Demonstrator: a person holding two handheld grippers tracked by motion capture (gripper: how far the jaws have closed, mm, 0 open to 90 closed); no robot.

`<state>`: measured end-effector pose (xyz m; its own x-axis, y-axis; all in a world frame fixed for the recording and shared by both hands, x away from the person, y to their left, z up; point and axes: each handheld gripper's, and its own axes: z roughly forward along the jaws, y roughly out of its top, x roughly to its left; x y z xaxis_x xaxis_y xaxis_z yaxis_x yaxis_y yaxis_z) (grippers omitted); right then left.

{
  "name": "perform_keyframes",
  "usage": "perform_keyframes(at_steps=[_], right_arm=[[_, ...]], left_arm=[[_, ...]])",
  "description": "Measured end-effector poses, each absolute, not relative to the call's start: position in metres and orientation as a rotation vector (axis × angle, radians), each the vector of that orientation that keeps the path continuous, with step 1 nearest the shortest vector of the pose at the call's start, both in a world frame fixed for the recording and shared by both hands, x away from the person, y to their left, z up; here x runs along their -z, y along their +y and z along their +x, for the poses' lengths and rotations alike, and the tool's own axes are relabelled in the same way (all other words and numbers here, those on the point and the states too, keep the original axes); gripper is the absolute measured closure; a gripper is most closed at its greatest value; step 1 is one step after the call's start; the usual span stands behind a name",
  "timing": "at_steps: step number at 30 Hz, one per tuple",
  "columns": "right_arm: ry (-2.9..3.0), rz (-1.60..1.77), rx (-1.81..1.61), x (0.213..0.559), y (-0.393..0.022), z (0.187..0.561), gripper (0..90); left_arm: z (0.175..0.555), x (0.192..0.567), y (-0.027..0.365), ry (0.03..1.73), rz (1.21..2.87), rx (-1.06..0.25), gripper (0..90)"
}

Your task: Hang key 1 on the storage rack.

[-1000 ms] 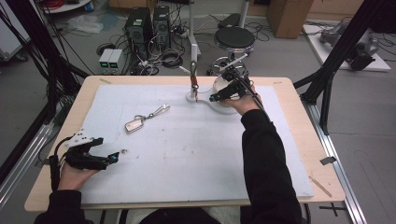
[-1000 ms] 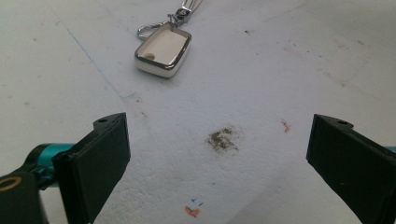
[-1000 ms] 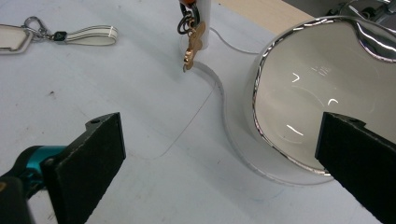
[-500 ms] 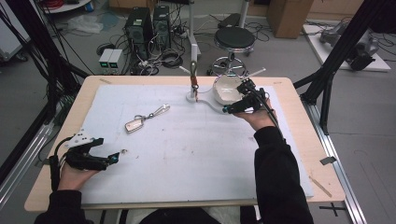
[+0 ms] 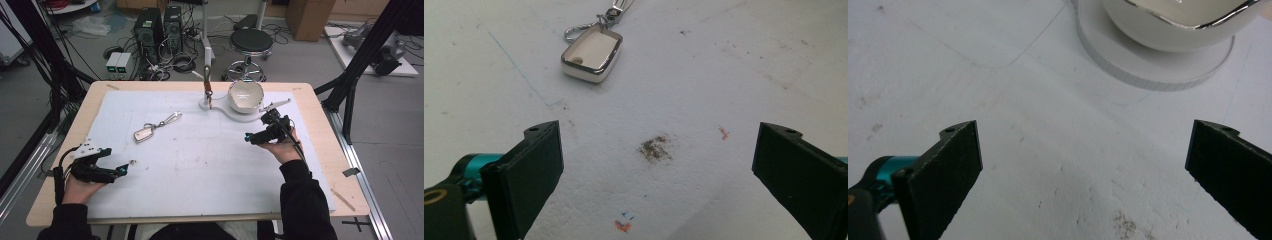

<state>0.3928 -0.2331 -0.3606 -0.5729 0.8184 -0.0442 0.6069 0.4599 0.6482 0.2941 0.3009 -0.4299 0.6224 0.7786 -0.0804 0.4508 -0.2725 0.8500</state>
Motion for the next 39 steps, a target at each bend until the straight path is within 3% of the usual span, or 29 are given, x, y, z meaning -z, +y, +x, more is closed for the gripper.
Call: perform_keyframes(at_steps=[39], right_arm=[[2.291, 1.232, -0.978, 0.411, -0.27, 0.327, 0.8]], left_arm=[[0.292, 0.432, 0.302, 0.989, 1.927, -0.436, 6.7]])
